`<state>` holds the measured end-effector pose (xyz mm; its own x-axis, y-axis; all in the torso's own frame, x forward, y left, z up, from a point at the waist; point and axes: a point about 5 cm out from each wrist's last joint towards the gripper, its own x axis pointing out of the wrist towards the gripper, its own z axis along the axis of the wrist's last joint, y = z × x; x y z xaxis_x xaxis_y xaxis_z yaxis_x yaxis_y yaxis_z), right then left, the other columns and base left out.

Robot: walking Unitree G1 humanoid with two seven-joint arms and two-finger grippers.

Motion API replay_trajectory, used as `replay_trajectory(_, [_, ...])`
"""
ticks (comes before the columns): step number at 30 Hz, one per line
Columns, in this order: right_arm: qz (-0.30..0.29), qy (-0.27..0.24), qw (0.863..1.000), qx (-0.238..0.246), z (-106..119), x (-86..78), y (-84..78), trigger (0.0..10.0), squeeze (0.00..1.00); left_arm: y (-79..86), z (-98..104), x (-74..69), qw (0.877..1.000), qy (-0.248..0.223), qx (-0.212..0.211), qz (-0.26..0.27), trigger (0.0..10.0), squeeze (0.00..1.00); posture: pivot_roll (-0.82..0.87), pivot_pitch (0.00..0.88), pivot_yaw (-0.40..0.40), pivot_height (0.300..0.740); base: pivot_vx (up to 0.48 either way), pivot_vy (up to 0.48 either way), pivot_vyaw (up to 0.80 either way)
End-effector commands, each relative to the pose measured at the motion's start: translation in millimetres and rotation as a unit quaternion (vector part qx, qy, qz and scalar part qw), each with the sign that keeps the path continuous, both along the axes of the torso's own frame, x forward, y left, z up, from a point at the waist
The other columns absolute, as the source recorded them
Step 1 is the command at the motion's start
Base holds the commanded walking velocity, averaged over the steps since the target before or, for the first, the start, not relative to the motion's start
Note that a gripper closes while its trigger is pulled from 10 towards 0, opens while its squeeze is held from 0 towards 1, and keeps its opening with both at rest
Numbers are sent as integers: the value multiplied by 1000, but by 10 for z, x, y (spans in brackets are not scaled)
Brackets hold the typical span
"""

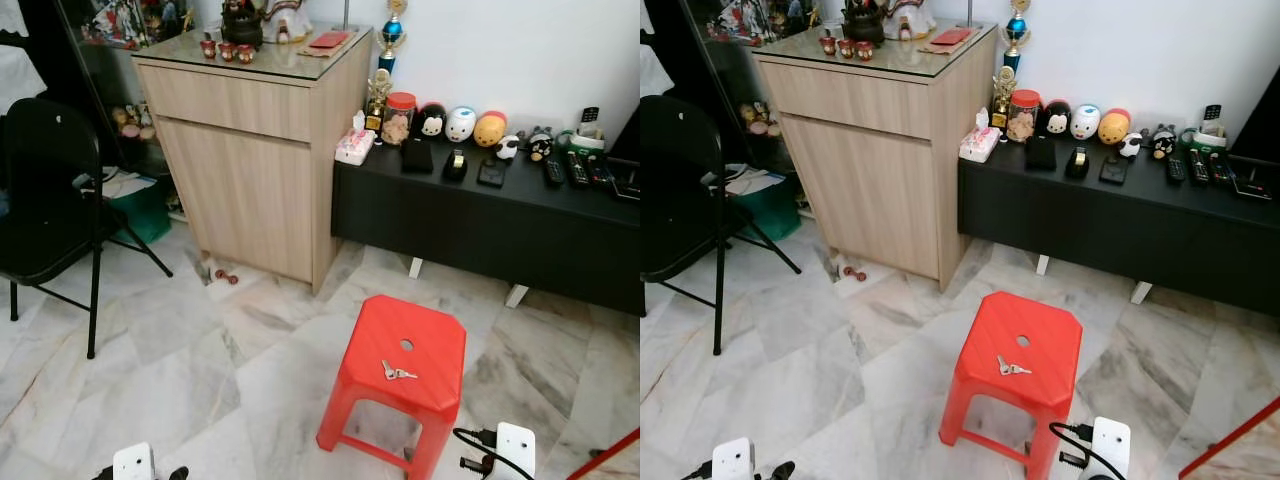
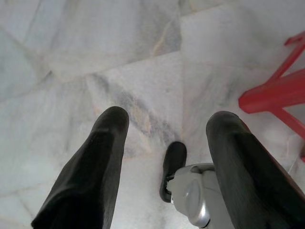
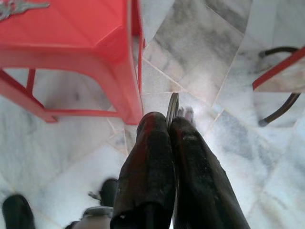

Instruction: Hang keys on a hook

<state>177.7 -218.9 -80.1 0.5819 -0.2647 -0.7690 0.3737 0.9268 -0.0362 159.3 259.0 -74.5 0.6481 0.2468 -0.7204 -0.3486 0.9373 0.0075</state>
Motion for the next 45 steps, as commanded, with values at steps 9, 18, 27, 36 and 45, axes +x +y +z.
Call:
replay_trajectory(9, [-6,-4,1000,5,13,12,-41,10000,0,-47,-12,5,1000,4,2,-17,10000,0,171,0,-36,740,0,-325,-83])
replay_trajectory(18, [-16,-4,1000,11,2,-18,-52,10000,0,-52,-19,-5,1000,7,2,-17,10000,0,171,0,-35,740,0,-319,0])
replay_trajectory(27, [-27,-21,999,12,52,58,-110,10000,0,-64,-19,6,1000,6,1,-18,10000,0,165,0,-38,740,0,-316,0])
replay_trajectory(36, [-23,-28,999,9,79,116,-98,10000,0,-64,-16,10,1000,5,1,-17,10000,0,167,0,-40,740,0,-305,0])
replay_trajectory(45, [-36,-40,999,8,106,157,-108,10000,0,-79,-16,21,1000,5,1,-25,10000,0,162,0,-35,740,0,-302,0])
